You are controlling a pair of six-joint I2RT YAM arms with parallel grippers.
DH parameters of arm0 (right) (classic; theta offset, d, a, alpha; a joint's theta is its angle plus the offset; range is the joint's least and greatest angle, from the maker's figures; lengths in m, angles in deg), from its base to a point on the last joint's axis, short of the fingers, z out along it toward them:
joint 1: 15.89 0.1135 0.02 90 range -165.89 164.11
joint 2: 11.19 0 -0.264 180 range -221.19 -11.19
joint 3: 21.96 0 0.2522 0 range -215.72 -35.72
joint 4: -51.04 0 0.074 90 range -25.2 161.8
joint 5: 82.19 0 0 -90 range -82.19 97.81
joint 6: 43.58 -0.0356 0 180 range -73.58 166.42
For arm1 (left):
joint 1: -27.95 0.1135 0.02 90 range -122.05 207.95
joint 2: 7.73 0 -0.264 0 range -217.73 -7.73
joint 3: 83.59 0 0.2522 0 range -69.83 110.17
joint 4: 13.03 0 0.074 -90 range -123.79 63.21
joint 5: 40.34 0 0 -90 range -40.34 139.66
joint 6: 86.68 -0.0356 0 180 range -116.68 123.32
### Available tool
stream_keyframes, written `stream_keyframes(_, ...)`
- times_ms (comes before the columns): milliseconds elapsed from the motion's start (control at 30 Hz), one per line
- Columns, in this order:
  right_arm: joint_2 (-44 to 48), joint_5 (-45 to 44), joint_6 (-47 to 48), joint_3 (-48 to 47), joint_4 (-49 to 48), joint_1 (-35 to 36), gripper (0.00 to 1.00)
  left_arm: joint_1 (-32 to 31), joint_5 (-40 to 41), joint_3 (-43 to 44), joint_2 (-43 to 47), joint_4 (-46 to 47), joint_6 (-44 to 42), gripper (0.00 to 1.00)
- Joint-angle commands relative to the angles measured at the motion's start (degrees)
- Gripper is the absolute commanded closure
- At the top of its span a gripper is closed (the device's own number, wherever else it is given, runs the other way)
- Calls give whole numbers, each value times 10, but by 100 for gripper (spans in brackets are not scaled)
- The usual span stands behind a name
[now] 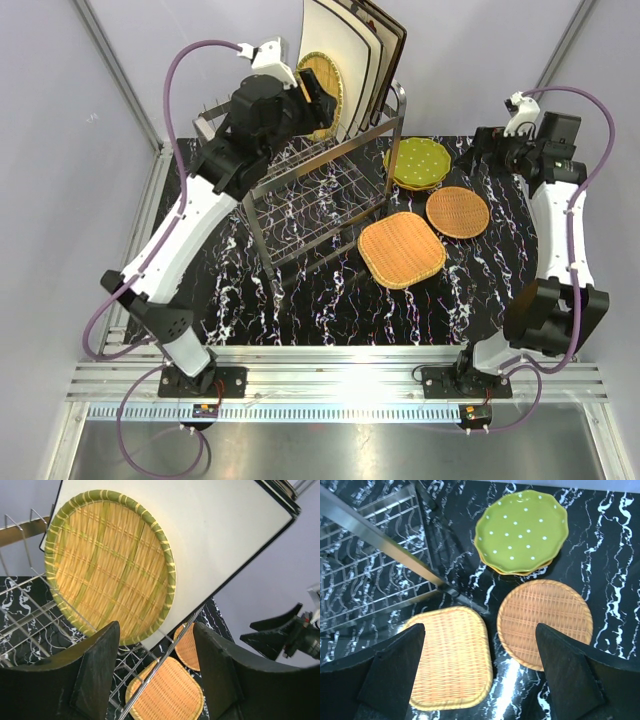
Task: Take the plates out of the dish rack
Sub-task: Place the plate on the table, then grab a plate with the left arm
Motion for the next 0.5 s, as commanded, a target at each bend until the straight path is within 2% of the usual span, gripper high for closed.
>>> stream_keyframes(0, 34, 25, -31, -19, 1, 5, 0, -3, 23, 67, -36, -20, 26, 37)
stream_keyframes(200, 53, 32, -49, 2, -13, 5, 0, -5, 18, 130, -84, -39, 35, 40)
stream_keyframes(467, 63, 31, -63, 13, -22, 5, 0, -17, 54, 135, -118, -28, 7, 44)
